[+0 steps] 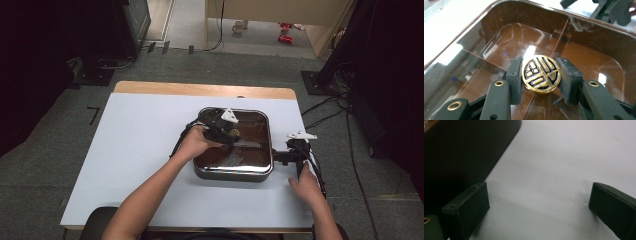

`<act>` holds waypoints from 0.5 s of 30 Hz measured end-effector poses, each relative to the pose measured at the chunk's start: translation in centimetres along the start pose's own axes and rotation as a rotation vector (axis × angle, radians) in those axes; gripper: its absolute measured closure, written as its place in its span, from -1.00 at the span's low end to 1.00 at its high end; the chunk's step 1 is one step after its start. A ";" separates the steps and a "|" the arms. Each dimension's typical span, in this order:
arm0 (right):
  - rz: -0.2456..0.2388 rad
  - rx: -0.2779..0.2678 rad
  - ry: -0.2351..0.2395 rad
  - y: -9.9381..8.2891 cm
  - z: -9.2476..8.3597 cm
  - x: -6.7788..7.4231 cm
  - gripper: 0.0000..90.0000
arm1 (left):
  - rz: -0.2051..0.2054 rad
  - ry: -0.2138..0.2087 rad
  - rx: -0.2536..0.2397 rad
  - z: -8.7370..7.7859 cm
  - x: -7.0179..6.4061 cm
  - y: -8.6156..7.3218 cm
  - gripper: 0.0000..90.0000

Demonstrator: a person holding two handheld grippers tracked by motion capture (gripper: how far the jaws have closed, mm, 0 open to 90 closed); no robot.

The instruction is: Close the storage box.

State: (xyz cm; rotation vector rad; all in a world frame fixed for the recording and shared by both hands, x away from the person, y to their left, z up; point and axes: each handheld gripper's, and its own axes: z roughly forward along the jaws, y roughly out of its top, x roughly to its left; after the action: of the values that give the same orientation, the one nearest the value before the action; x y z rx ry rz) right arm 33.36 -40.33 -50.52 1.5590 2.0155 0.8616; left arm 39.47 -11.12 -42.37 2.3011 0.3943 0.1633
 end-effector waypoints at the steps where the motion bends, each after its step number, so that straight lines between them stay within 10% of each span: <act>1: 0.000 0.000 0.000 0.0 0.0 0.0 -0.95 | -0.011 -0.006 -0.004 0.1 0.0 0.0 0.32; 15: 0.000 0.000 0.000 0.0 0.0 0.0 -0.95 | -0.060 -0.016 -0.004 0.1 0.2 -0.2 0.14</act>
State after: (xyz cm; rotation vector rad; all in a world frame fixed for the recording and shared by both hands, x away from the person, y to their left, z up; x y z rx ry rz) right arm 33.36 -40.34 -50.52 1.5589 2.0154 0.8618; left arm 39.62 -11.00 -42.55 2.2824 0.4538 0.1150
